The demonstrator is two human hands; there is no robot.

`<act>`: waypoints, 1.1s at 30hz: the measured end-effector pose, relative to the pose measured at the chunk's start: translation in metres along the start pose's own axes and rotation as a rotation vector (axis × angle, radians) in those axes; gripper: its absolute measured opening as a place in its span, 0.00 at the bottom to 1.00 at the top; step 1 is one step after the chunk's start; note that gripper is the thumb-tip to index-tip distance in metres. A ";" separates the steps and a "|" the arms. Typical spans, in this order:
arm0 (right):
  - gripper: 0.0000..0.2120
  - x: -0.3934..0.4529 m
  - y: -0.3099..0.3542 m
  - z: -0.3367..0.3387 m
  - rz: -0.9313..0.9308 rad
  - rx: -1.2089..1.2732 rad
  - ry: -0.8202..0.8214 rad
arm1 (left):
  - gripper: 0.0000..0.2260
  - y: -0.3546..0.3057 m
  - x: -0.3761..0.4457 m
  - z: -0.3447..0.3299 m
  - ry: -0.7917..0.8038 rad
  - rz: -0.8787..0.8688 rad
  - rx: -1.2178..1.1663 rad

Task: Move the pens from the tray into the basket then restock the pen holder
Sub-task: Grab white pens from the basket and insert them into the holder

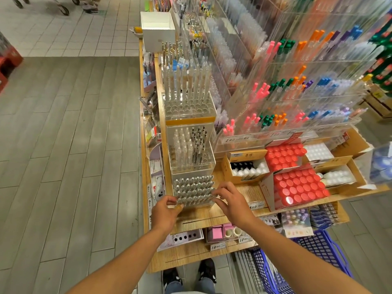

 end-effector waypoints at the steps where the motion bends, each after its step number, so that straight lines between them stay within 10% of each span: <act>1: 0.08 -0.001 -0.001 0.000 -0.008 0.011 0.006 | 0.11 0.001 -0.001 0.000 0.002 0.005 -0.004; 17: 0.17 -0.056 -0.005 0.016 -0.594 0.522 -0.141 | 0.13 0.008 -0.032 -0.021 0.339 0.233 -0.151; 33: 0.20 -0.301 -0.018 0.079 -1.110 0.762 -0.591 | 0.12 -0.004 -0.147 -0.172 0.718 0.232 0.069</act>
Point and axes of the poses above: each hand's wrist, its own x-axis towards the middle knuckle, its own z-axis out of the back of the hand, y = z × x, the point moved 5 cm from there along x, towards the middle knuckle, and after that the axes turned 8 degrees about z, right-handed, at the moved point
